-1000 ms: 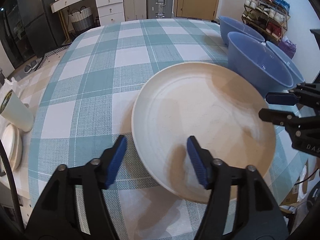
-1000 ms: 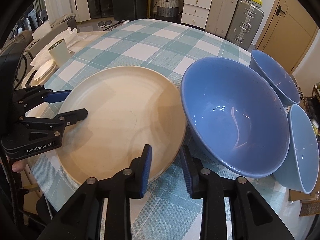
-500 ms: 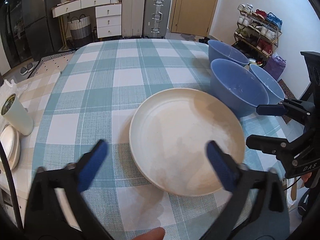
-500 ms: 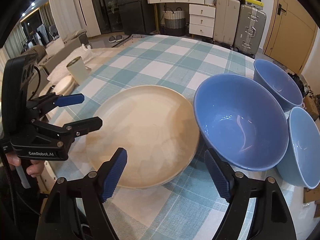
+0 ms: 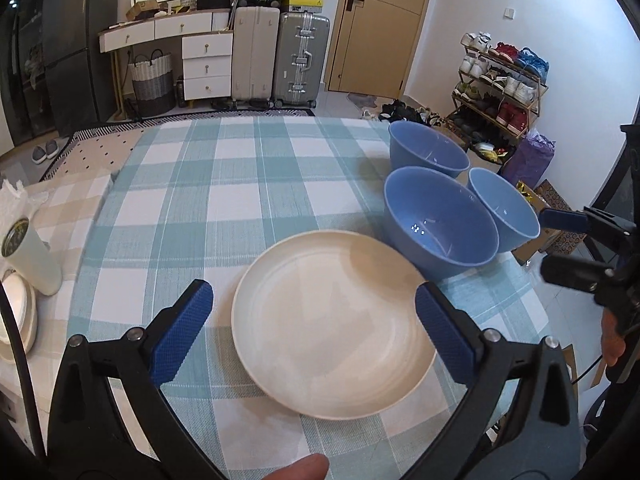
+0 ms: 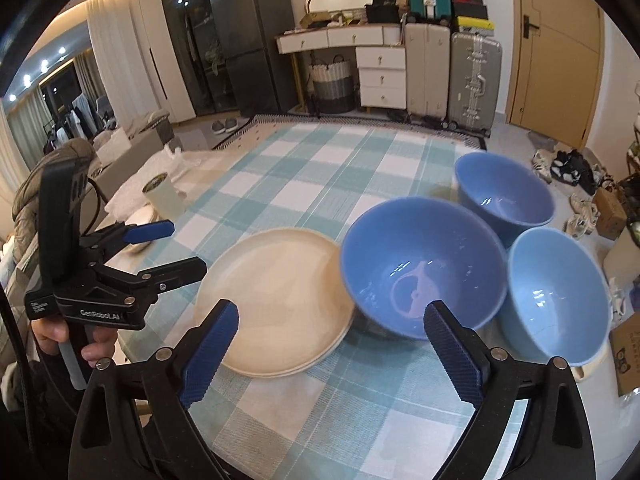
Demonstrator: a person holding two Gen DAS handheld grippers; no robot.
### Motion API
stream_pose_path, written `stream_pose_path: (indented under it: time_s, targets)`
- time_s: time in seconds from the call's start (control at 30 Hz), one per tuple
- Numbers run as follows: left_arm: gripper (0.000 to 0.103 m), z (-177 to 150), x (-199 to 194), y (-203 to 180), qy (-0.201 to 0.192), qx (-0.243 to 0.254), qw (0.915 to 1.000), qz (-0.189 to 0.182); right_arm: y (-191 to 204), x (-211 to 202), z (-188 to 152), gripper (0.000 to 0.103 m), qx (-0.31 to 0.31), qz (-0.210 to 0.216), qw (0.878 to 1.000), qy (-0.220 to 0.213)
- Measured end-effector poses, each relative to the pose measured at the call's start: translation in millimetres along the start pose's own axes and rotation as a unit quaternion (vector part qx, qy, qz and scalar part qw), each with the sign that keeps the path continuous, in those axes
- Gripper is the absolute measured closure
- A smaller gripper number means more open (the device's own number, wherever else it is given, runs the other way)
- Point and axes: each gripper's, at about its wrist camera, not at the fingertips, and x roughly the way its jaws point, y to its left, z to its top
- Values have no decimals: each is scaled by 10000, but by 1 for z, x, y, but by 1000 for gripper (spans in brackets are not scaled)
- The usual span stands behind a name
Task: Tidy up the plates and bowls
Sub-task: 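Move both tools toward the nearest blue bowl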
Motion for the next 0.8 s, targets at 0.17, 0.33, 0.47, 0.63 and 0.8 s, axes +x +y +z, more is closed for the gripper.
stream_pose_path:
  time_s: [0.17, 0.33, 0.47, 0.63, 0.8]
  targets:
    - [2, 20, -7, -13, -145, 68, 9999, -25, -21, -31, 8, 4, 94, -335, 9988, -330]
    - [2, 42, -8, -31, -240, 236, 9994, 8, -42, -52, 16, 3, 191, -626, 9963, -562]
    - [2, 60, -1, -50, -277, 372, 9989, -1, -61, -65, 22, 1, 251, -874, 9931, -745]
    - [2, 83, 16, -76, -279, 530, 9982, -25, -91, -71, 28, 1, 470, -1065, 9899, -813]
    - [2, 105, 36, -100, -260, 656, 9975, -101, -122, -72, 32, 1, 672, -1170, 9877, -790]
